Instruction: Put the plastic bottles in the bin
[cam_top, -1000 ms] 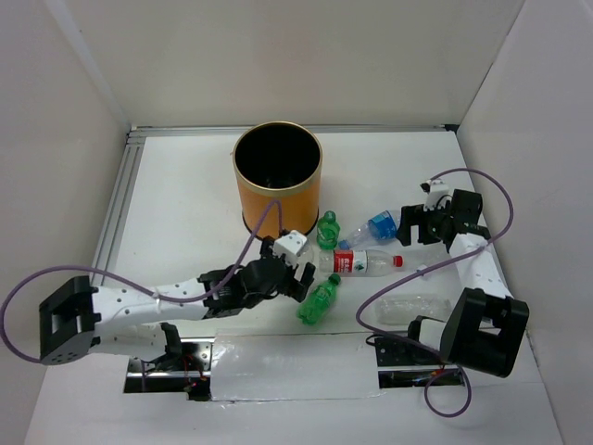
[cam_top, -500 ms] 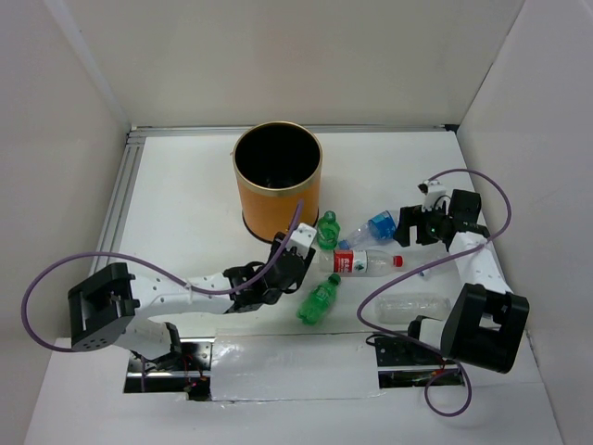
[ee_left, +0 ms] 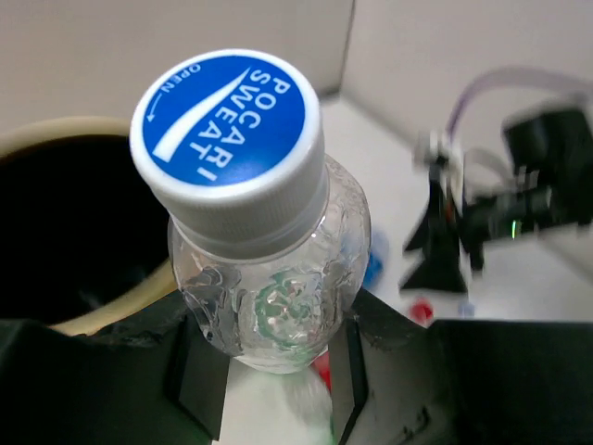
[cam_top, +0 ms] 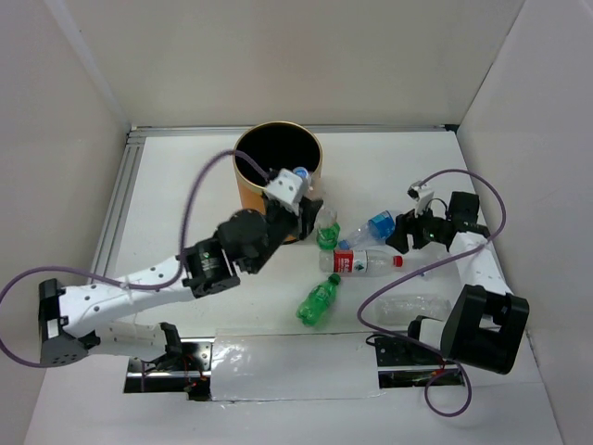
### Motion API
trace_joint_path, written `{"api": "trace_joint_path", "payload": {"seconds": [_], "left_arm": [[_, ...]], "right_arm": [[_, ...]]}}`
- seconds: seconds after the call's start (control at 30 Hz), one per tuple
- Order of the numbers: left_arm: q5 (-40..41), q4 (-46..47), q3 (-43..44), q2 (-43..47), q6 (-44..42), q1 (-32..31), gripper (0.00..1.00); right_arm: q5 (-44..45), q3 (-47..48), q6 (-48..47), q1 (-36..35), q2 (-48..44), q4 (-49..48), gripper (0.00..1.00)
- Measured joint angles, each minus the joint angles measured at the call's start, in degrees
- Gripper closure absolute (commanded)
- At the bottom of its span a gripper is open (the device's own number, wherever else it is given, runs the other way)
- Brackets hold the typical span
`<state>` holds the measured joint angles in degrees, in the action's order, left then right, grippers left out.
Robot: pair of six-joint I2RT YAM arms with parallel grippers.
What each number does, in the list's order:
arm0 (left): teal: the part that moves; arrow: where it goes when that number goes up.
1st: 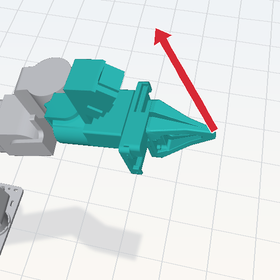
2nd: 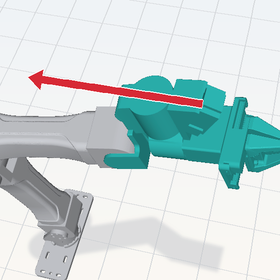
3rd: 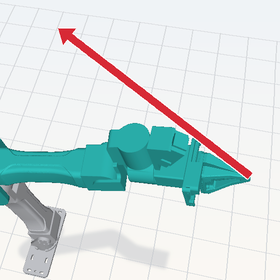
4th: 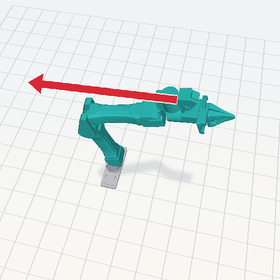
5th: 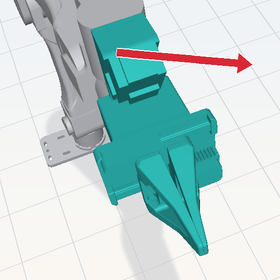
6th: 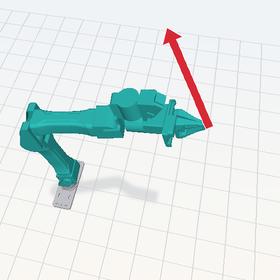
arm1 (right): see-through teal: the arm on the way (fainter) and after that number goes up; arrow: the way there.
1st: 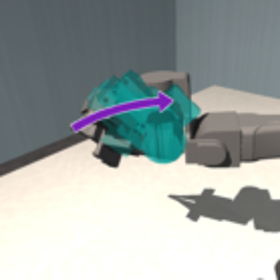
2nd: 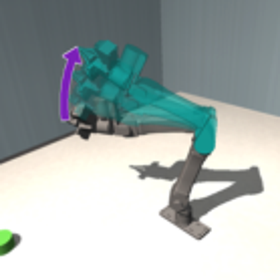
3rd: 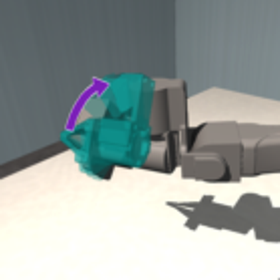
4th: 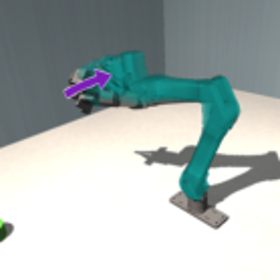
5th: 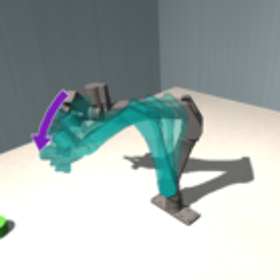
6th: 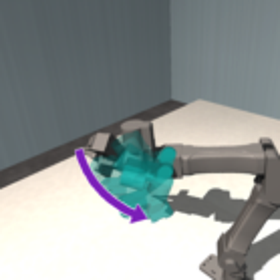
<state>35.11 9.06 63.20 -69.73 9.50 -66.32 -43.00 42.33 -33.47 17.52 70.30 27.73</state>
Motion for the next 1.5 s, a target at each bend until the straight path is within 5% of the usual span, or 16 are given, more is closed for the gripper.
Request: {"api": "trace_joint_path", "payload": {"seconds": [0.3, 0.37, 0.57, 0.7, 0.9, 1.1, 1.27, 1.33, 1.37, 1.4, 1.5], "left_arm": [[-2.7, 7.4, 16.4, -2.3, -7.5, 17.4, 1.0], [-2.7, 7.1, 18.5, -5.0, -7.5, 21.8, 0.98], [-2.2, -0.9, 18.1, -11.2, -5.5, 29.0, 0.32], [-2.9, -7.0, 16.9, -11.7, -3.0, 30.2, 0.05], [-3.2, -10.8, 16.8, -8.4, -1.4, 28.5, 0.0], [-3.6, -13.4, 9.2, 5.6, -2.0, 13.4, 0.0], [-3.5, -14.1, -7.4, 16.7, 0.7, -1.5, 0.0], [-4.5, -14.0, -13.7, 16.7, 3.4, -4.3, 0.0], [-5.3, -14.0, -16.5, 15.8, 4.8, -5.3, 0.0], [-6.1, -13.5, -19.3, 14.4, 6.1, -6.4, 0.0], [-8.9, -12.4, -25.3, 9.9, 8.8, -8.6, 0.0]], "right_arm": [[-11.3, 0.5, -9.7, -8.3, -2.7, 0.7, 0.21], [-11.8, 1.6, -9.7, -12.5, -2.4, 0.2, 0.15], [-10.3, 2.3, -8.3, -23.3, -0.6, -7.8, 0.04], [-8.0, 1.6, -7.6, -26.0, 1.6, -14.2, 0.0], [-5.5, 1.5, -5.4, -30.3, 8.0, -21.5, 0.0], [-2.7, 1.6, -1.8, -34.9, 10.7, -26.0, 0.01], [1.9, 0.8, 3.8, -37.1, 11.0, -32.2, 0.31], [3.4, 0.1, 5.9, -37.7, 11.1, -34.7, 0.45], [3.8, -0.2, 6.7, -37.6, 11.2, -35.6, 0.65], [4.0, -0.3, 7.0, -37.5, 11.2, -36.2, 0.74], [3.2, 0.6, 7.7, -36.1, 11.1, -34.5, 0.88]]}}
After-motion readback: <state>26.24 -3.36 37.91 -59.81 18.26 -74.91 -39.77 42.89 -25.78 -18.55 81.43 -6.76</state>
